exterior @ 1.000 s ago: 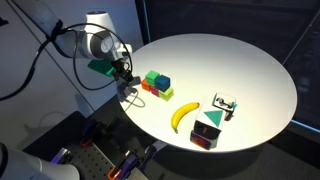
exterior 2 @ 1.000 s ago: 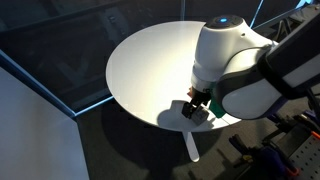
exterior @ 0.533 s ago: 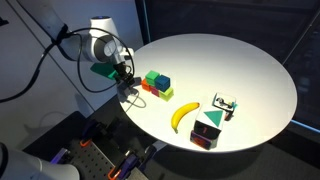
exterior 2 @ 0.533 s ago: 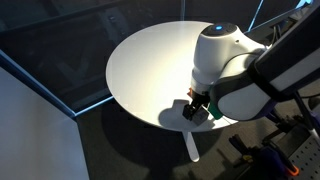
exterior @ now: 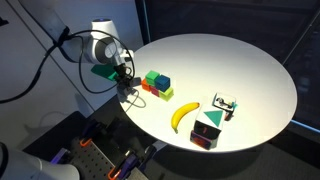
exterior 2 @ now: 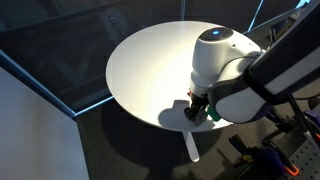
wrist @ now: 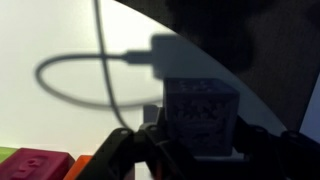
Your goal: Pick up the gray block and stack it on top of the blue and green blocks
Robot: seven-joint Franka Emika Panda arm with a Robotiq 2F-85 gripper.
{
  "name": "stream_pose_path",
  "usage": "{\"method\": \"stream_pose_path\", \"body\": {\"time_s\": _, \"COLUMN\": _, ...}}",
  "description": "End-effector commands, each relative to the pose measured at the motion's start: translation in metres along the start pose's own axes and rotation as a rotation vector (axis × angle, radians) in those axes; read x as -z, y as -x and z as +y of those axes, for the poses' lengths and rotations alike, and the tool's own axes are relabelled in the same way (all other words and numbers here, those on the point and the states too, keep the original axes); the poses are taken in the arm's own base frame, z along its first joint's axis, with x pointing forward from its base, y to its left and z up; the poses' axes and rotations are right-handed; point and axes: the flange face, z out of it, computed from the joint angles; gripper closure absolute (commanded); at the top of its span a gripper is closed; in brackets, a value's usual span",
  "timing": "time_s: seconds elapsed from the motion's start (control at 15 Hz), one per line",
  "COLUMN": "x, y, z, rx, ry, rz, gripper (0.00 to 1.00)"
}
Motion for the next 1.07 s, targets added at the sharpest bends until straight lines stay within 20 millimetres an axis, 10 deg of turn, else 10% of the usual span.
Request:
{"method": "stream_pose_path", "body": {"time_s": 0.0, "x": 0.007, "y": -0.003, "z": -0.006, "rx": 0.002, "ry": 0.007, "rz": -0.006, "gripper": 0.68}}
{"method": "stream_pose_path", "body": {"time_s": 1.0, "x": 0.082, "y": 0.001, "z": -0.008, "rx": 0.011, "ry": 0.051, "rz": -0.039, "gripper": 0.74}}
